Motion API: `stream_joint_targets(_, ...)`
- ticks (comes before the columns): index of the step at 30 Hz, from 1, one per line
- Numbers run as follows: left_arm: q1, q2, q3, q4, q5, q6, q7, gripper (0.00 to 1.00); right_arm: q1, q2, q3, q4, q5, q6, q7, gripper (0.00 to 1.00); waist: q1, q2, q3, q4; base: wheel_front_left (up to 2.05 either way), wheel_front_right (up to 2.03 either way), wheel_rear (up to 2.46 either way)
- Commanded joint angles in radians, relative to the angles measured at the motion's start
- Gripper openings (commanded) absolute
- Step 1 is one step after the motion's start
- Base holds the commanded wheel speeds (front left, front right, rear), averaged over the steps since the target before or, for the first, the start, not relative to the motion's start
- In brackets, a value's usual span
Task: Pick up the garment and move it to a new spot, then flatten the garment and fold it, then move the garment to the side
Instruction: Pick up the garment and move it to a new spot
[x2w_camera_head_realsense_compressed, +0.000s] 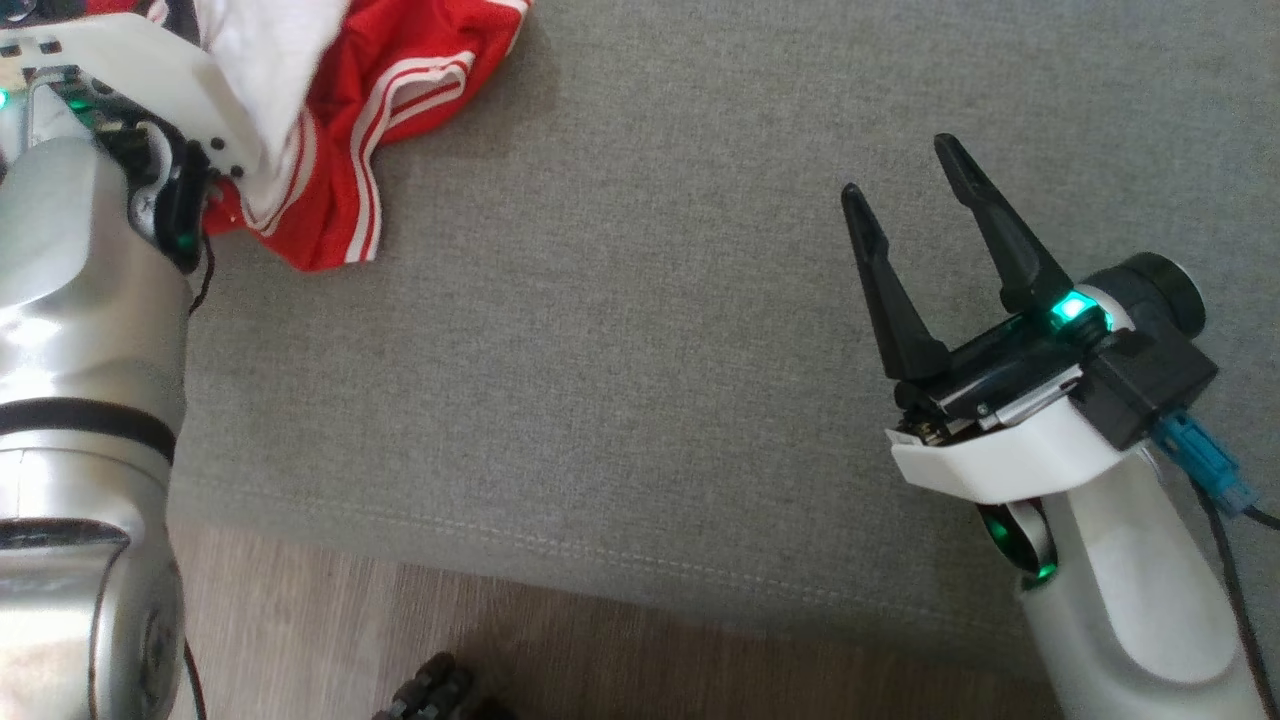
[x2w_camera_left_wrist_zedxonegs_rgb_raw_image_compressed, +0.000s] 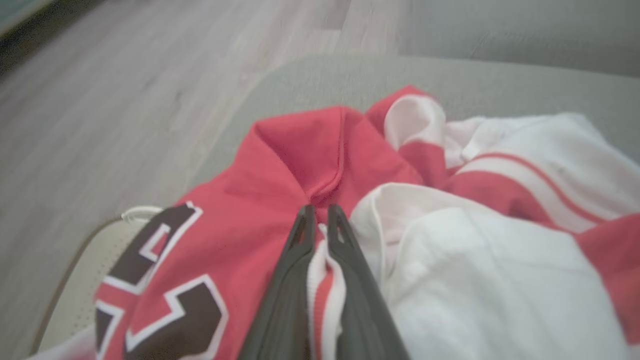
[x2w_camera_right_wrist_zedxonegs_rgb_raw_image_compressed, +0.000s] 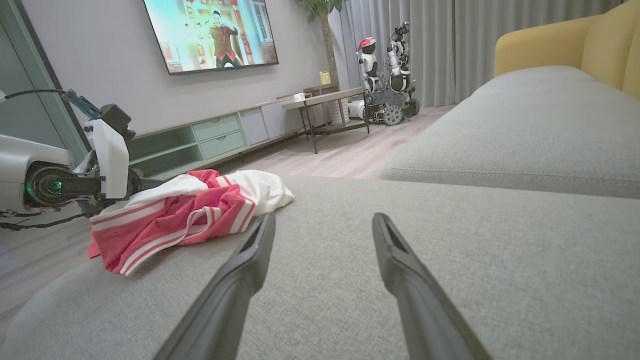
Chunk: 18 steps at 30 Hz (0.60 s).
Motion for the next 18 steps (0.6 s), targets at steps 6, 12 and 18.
stream_joint_targets(6,-0.038,0.076,-0.057,-0.129,0.06,-0.015,-0.144,0.0,0.029,0.039,0.037,-0.017,0.038,0.007,-0.008,1.0,-0.0001,0.0,-0.089,-0.013,0.0,0.0,0.0)
stream_joint_targets(12,-0.016,0.091,-0.103,-0.38,0.099,-0.019,-0.154,0.0,0.054,0.081,0.052,-0.007,0.066,0.007,-0.008,1.0,-0.0001,0.0,-0.196,-0.061,0.0,0.0,0.0)
stream_joint_targets(18,0.022,0.088,-0.154,-0.578,0.097,-0.025,-0.154,0.0,0.09,0.11,0.055,-0.003,0.083,0.007,-0.008,1.0,-0.0001,0.0,-0.289,-0.127,0.0,0.0,0.0)
